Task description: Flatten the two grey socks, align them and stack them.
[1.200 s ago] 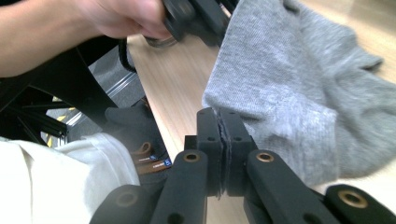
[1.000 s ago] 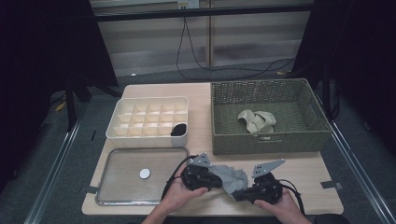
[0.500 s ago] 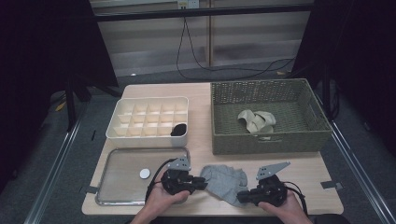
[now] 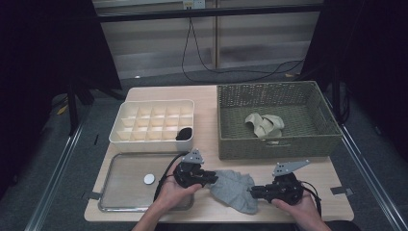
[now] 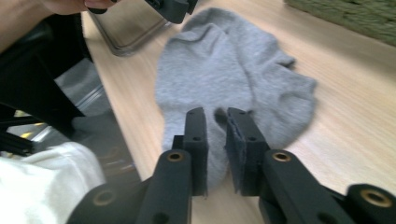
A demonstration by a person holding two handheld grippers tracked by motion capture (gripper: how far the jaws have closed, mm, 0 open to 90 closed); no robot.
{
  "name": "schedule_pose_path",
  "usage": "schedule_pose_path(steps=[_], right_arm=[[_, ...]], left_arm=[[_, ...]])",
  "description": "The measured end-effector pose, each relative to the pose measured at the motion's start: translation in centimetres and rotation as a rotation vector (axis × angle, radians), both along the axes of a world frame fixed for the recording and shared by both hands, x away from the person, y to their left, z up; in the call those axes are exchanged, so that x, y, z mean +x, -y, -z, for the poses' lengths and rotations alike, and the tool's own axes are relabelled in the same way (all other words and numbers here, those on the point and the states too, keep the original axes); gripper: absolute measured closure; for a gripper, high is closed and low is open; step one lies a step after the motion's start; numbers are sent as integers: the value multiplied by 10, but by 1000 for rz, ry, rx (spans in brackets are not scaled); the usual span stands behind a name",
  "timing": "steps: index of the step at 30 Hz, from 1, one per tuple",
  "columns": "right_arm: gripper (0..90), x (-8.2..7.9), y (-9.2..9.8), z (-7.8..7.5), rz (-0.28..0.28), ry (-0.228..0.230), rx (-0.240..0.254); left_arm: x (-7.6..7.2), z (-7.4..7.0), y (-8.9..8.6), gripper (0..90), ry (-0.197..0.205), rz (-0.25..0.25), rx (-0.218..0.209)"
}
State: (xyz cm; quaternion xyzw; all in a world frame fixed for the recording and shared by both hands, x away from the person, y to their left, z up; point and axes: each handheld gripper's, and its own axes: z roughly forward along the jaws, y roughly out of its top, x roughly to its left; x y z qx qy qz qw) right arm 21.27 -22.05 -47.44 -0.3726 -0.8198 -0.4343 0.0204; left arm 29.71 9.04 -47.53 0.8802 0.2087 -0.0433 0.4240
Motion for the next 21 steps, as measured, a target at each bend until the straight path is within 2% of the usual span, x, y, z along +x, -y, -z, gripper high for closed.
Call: schedule_pose_path(steps=[4, 7, 8, 11, 14, 16, 18, 19, 21], right_arm=[[740, 2, 3, 4, 13, -14, -6], [715, 2, 3, 7, 10, -39, -6], [715, 2, 3, 8, 9, -42, -9], [707, 2, 2, 10, -3, -45, -1], [717, 0, 0, 10, -6, -42, -31], [732, -1, -1, 11, -11, -44, -31], [750, 0, -1, 12, -16, -42, -38], [751, 1, 0, 12, -12, -45, -41], [794, 2, 1, 12, -7, -44, -39]], left_arm=[[7, 14, -2, 728, -32, -8, 16], [8, 17, -3, 722, -51, 10, 6], [6, 17, -2, 720, -46, 15, 9], [2, 20, 2, 718, -51, 27, 45], [-1, 22, 3, 726, -60, 42, 57], [-5, 21, 3, 763, -56, 55, 78], [-9, 21, 2, 785, -56, 56, 78], [-10, 22, 1, 803, -70, 62, 67], [-14, 22, 0, 823, -74, 67, 75]])
